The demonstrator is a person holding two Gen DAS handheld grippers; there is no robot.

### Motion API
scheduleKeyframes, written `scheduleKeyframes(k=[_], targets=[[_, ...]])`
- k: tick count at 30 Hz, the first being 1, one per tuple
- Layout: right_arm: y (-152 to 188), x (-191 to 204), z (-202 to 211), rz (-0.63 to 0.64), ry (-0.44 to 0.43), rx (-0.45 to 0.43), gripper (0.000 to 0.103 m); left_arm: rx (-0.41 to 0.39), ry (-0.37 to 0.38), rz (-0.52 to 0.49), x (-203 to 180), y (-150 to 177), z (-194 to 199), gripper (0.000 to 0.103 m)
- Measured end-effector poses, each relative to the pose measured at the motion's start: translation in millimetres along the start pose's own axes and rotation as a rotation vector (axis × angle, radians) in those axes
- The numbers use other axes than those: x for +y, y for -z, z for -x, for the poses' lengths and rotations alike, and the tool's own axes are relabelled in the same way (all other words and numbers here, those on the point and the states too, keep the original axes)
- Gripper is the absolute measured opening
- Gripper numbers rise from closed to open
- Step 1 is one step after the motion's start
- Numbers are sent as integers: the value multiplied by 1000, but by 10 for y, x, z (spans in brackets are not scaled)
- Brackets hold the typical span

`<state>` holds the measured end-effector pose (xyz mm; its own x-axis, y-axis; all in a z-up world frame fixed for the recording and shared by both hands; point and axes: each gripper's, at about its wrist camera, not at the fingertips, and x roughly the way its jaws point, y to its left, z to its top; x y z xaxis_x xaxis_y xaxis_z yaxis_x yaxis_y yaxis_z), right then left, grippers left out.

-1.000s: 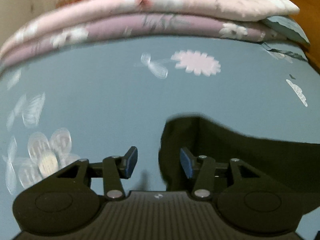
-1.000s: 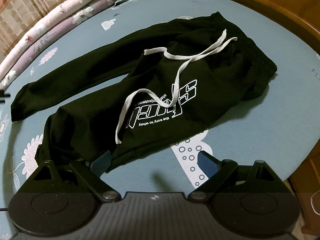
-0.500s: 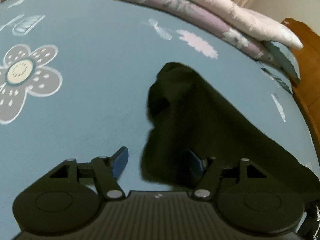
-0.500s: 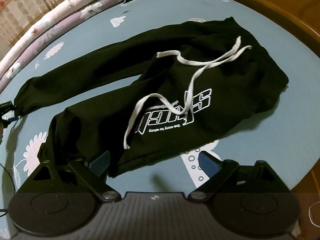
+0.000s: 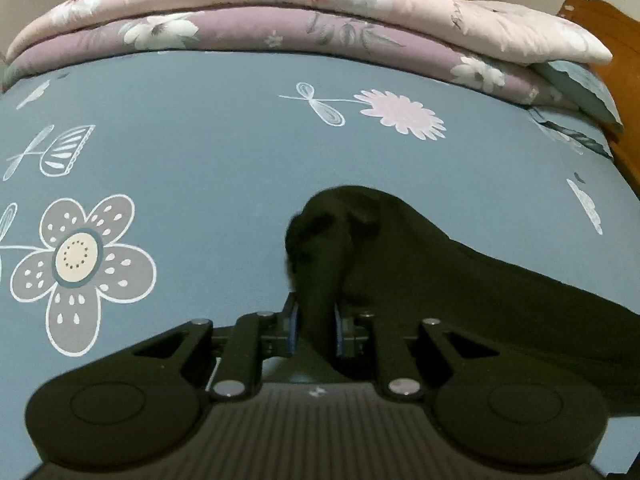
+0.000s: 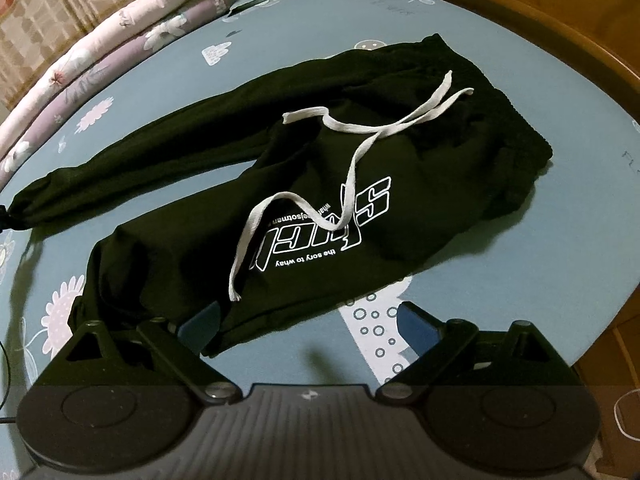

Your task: Fold clothes

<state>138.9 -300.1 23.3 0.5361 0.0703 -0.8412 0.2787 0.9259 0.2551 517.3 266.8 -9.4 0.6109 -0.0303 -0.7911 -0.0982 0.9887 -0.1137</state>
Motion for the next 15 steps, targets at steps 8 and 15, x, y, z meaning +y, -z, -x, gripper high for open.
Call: scheduleKeyframes(k=[8,15], targets=[[-132,26,-2,55,-12,-28,97,5,-41,-48,37,163,74,29],[-267,42,82,163,-7,-170,97,-1,-59,-64,140,282,338,40]])
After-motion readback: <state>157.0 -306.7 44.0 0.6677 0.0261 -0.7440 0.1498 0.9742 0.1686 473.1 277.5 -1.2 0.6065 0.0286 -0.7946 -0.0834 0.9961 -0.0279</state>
